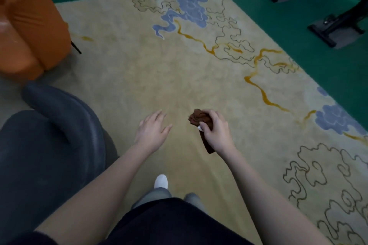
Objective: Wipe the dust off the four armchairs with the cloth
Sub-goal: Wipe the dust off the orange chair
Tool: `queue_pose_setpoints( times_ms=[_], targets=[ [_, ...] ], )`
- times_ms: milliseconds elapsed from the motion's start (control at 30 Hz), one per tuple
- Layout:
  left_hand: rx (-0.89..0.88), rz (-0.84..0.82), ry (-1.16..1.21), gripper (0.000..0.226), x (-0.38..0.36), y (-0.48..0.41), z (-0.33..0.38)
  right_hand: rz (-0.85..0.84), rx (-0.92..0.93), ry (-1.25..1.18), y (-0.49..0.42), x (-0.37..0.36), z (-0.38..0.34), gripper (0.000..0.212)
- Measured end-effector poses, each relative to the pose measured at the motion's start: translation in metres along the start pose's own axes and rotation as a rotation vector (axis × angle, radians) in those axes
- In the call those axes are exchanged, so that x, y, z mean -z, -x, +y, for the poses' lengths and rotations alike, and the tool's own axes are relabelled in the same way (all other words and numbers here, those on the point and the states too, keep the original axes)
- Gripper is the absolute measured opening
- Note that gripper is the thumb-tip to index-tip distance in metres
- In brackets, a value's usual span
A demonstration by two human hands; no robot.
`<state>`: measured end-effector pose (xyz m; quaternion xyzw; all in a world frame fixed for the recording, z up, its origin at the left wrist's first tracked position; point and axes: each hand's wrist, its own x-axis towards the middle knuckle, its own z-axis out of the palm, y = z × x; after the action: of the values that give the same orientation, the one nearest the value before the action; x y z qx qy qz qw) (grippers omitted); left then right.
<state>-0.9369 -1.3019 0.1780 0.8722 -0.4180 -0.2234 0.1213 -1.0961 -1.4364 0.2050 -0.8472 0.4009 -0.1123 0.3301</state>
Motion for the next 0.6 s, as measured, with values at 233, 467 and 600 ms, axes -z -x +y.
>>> queue_pose_setpoints(
  times_ms=[233,467,600],
  targets=[
    [0.091,0.034,0.011,0.061,0.038,-0.068,-0.026,-0.038,0.052,-0.004,-0.098,-0.003,-0.028,0.033],
    [0.257,0.091,0.011,0.065,0.062,-0.123,-0.053,-0.176,0.213,0.015,-0.197,-0.029,-0.062,0.035],
    [0.376,0.128,-0.017,0.070,0.079,-0.154,-0.065,-0.252,0.334,-0.008,-0.261,-0.043,-0.079,0.034]
  ],
)
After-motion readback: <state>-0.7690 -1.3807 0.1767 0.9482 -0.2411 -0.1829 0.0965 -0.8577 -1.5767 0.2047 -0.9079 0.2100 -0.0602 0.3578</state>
